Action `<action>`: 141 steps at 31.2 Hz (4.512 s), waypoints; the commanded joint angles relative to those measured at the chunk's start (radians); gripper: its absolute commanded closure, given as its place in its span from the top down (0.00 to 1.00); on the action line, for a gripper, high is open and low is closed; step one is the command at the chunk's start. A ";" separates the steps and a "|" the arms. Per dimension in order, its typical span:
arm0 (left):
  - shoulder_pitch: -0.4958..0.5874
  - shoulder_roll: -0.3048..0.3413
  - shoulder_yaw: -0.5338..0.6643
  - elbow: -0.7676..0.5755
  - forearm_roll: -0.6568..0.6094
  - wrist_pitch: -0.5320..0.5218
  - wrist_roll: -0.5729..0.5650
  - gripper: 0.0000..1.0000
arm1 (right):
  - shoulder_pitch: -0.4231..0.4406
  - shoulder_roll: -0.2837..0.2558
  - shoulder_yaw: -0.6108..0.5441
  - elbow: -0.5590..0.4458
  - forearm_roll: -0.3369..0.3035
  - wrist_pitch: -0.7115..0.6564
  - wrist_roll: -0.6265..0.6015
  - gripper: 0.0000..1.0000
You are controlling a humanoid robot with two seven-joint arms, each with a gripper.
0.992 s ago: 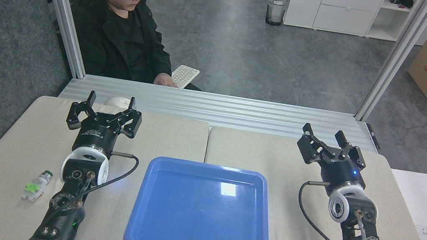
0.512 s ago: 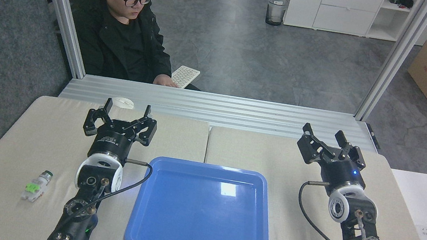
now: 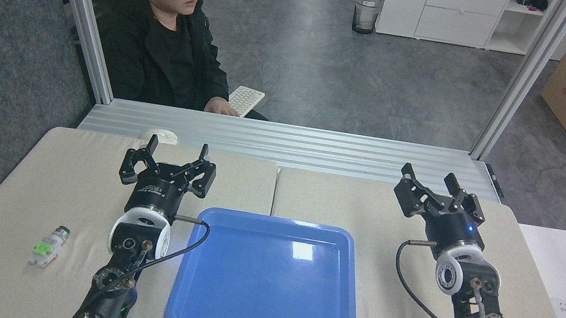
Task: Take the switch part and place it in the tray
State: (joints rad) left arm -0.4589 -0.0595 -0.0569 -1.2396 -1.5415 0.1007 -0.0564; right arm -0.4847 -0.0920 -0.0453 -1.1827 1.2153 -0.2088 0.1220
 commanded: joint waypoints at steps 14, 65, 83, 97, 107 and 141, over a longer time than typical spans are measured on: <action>-0.001 -0.008 -0.001 0.002 0.000 0.001 0.000 1.00 | 0.000 0.002 -0.001 0.000 0.000 0.000 -0.001 1.00; 0.177 0.340 0.167 0.199 0.213 -0.010 0.165 1.00 | 0.000 0.000 -0.002 0.000 0.000 0.000 -0.002 1.00; 0.264 0.395 0.243 0.259 0.230 -0.260 0.293 1.00 | 0.000 0.000 -0.002 0.000 0.000 0.002 -0.002 1.00; 0.285 0.398 0.229 0.313 0.205 -0.295 0.366 1.00 | 0.000 -0.002 -0.002 0.000 -0.002 0.002 -0.002 1.00; 0.316 0.394 0.166 0.318 0.133 -0.299 0.406 1.00 | 0.000 -0.002 -0.002 0.000 0.000 0.002 -0.002 1.00; 0.281 0.391 0.094 0.473 0.130 -0.338 0.406 0.39 | 0.000 -0.002 -0.002 0.000 -0.002 0.002 -0.004 1.00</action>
State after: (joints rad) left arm -0.1728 0.3278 0.0842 -0.8285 -1.4075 -0.2468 0.3570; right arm -0.4847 -0.0934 -0.0475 -1.1827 1.2137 -0.2076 0.1188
